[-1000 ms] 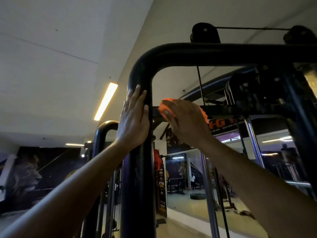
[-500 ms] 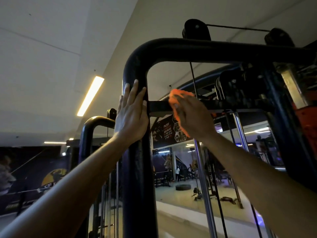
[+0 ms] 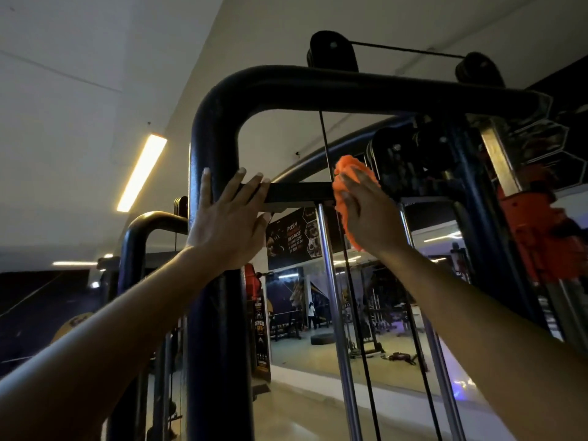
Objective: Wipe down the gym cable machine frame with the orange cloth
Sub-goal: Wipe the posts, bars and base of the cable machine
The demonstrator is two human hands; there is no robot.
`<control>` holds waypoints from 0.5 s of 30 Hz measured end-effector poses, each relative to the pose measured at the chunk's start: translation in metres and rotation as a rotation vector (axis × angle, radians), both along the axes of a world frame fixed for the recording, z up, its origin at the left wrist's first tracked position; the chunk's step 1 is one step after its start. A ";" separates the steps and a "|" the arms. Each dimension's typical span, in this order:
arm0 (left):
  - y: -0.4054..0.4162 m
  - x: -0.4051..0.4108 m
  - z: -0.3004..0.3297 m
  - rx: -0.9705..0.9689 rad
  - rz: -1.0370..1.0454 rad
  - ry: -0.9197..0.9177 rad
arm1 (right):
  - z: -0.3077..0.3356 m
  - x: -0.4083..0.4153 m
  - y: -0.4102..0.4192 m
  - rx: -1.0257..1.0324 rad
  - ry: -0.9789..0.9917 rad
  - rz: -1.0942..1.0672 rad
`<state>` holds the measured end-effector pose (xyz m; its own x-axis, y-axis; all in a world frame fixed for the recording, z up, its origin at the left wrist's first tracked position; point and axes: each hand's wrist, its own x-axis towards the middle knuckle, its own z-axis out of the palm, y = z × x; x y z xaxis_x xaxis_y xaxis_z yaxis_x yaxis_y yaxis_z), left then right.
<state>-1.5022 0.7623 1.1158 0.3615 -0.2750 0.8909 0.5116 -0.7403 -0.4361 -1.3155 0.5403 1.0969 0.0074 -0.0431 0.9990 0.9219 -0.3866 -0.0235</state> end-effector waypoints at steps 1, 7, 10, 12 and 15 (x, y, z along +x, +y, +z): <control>-0.001 0.001 0.000 0.006 0.009 0.013 | 0.001 0.001 -0.001 0.072 0.066 0.017; -0.041 0.041 -0.004 -0.094 -0.175 0.110 | -0.013 -0.011 0.021 -0.152 -0.122 0.022; -0.060 0.060 -0.004 -0.112 -0.209 0.126 | -0.011 0.015 -0.022 -0.160 -0.102 -0.024; -0.066 0.066 -0.002 -0.108 -0.197 0.136 | -0.007 0.040 -0.054 -0.084 -0.040 -0.068; -0.079 0.074 0.002 -0.118 -0.205 0.151 | 0.004 0.062 -0.077 0.076 0.104 -0.055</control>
